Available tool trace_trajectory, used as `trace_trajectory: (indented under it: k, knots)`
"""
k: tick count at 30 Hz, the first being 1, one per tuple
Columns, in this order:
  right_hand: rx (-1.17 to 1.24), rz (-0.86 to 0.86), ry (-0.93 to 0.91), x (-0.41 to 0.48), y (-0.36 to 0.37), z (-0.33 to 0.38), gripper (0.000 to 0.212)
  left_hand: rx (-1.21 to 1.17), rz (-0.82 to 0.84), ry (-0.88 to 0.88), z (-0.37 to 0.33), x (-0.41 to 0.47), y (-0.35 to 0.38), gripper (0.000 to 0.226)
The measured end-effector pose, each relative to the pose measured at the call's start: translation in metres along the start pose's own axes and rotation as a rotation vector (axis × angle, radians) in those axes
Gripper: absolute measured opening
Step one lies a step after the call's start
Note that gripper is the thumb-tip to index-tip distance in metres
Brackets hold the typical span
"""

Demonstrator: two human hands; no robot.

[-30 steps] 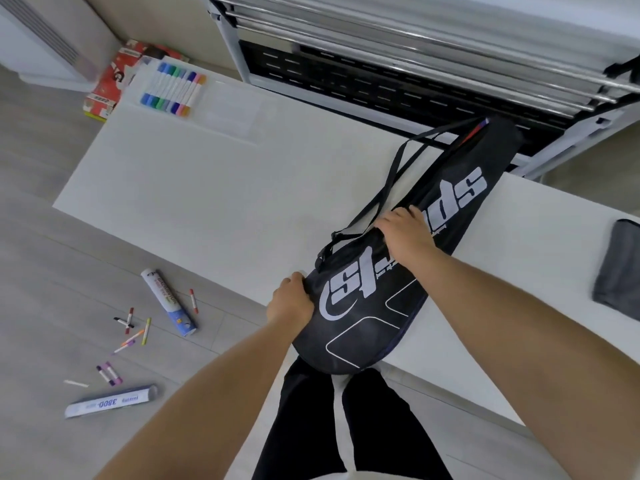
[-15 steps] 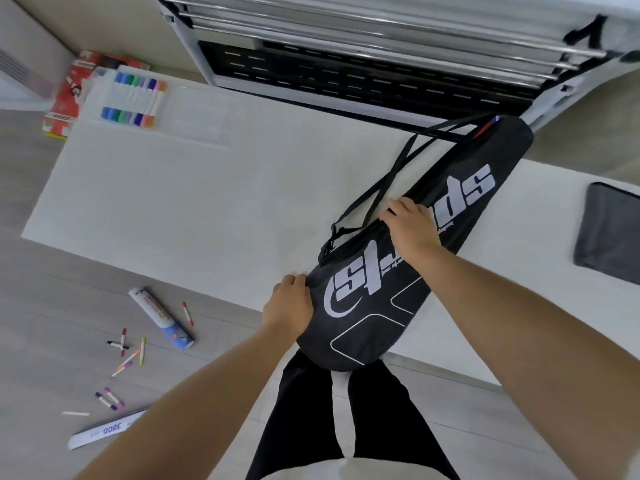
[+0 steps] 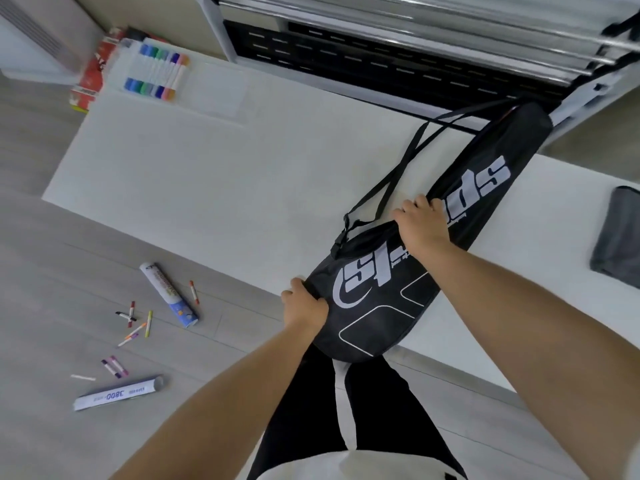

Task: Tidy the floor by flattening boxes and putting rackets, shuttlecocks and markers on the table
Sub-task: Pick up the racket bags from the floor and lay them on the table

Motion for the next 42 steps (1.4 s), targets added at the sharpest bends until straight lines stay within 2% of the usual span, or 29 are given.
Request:
trace_trajectory:
  k: [8, 11, 13, 15, 16, 18, 20, 22, 25, 28, 30, 32, 35, 42]
  knots:
    - [0.153, 0.018, 0.152, -0.006, -0.016, -0.018, 0.039, 0.261, -0.123, 0.254, -0.056, 0.032, -0.062, 0.038]
    - [0.232, 0.054, 0.239, 0.004, -0.022, -0.022, 0.049, 0.447, -0.224, 0.384, -0.093, 0.057, -0.081, 0.056]
    - [0.261, 0.075, 0.309, 0.015, -0.025, -0.026, 0.057, 0.613, -0.314, 0.554, -0.118, 0.069, -0.088, 0.069]
    - [0.293, 0.089, 0.386, 0.026, -0.028, -0.03, 0.059, 0.769, -0.334, 0.838, -0.138, 0.073, -0.081, 0.066]
    - [0.312, 0.099, 0.416, 0.032, -0.029, -0.032, 0.059, 0.848, -0.29, 0.97, -0.143, 0.072, -0.073, 0.064]
    - [0.332, 0.107, 0.455, 0.046, -0.033, -0.037, 0.057, 1.034, -0.089, 1.108, -0.143, 0.072, -0.053, 0.067]
    - [0.378, 0.097, 0.476, 0.06, -0.034, -0.046, 0.056, 1.19, 0.093, 1.106, -0.139, 0.079, -0.037, 0.076]
    - [0.459, 0.066, 0.459, 0.069, -0.032, -0.054, 0.061, 1.269, 0.153, 1.096, -0.139, 0.09, -0.028, 0.081]
    - [0.473, 0.006, 0.397, 0.061, -0.025, -0.061, 0.064, 1.296, 0.146, 1.131, -0.147, 0.101, -0.029, 0.074]
    - [0.4, -0.067, 0.313, 0.025, -0.011, -0.062, 0.043, 1.284, 0.133, 1.176, -0.153, 0.111, -0.032, 0.071]
    - [0.388, -0.063, 0.274, -0.006, 0.007, -0.062, 0.038, 1.292, 0.139, 1.17, -0.16, 0.118, -0.035, 0.072]
    - [0.367, -0.001, 0.251, -0.036, 0.031, -0.064, 0.043, 1.303, 0.128, 1.179, -0.171, 0.126, -0.037, 0.072]
    - [0.354, 0.088, 0.281, -0.058, 0.057, -0.076, 0.057, 1.349, 0.124, 1.219, -0.191, 0.136, -0.036, 0.069]
    - [0.454, 0.053, 0.419, -0.032, 0.061, -0.112, 0.052, 1.405, 0.085, 1.162, -0.227, 0.151, -0.025, 0.066]
Point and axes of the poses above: each hand's wrist, its own x-axis towards the middle knuckle, its own y-axis out of the palm, z = x × y, the point moved 4 cm from there along x, towards the middle knuckle, and after that the axes turned 2 degrees about -x, right-handed, at the moved point
